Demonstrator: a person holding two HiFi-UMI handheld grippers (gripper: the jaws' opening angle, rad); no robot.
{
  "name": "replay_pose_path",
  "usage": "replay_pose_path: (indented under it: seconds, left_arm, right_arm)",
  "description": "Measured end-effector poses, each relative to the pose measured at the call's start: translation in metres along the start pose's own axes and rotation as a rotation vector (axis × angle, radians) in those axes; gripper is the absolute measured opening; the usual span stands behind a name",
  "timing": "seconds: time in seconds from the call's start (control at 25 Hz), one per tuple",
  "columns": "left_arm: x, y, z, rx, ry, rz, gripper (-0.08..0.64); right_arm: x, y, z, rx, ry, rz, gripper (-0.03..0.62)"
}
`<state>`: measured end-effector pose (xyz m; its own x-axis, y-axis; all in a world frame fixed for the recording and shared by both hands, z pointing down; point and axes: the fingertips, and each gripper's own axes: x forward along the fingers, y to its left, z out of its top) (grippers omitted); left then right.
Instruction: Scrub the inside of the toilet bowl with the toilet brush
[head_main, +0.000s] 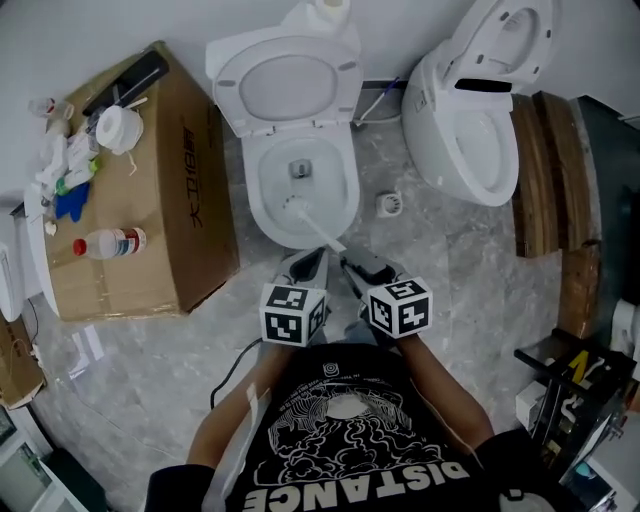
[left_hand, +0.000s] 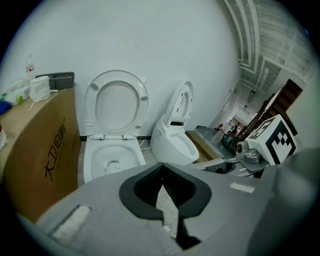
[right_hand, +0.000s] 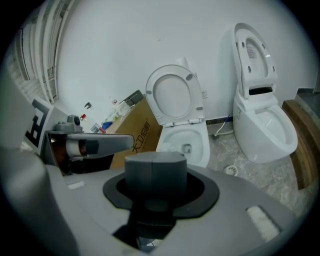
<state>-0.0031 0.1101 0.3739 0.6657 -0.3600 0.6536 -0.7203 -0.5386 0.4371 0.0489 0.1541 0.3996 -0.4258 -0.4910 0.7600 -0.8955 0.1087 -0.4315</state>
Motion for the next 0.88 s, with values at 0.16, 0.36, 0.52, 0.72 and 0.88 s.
replay_pose_path:
  seconds: [0.16, 0.36, 0.52, 0.72, 0.88]
  left_arm:
    - [0.005, 0.032, 0.001, -0.028, 0.023, -0.034, -0.002]
    - [0.014, 0.062, -0.013, -0.078, 0.058, -0.049, -0.002]
    - [0.024, 0.079, -0.026, -0.090, 0.093, -0.045, -0.002]
    - [0.038, 0.098, -0.037, -0.085, 0.129, -0.025, -0.002]
    - [0.051, 0.109, -0.039, -0.107, 0.140, 0.008, -0.002]
  right_arm:
    - [0.023, 0.000, 0.002, 0.021, 0.043, -0.060, 0.164]
    - [0.055, 0.002, -0.005, 0.012, 0.115, -0.096, 0.164]
    - [0.082, -0.002, -0.009, 0.030, 0.145, -0.091, 0.164]
    - [0.115, -0.015, -0.015, 0.036, 0.174, -0.067, 0.164]
    - [0.138, -0.022, -0.019, 0.039, 0.201, -0.024, 0.164]
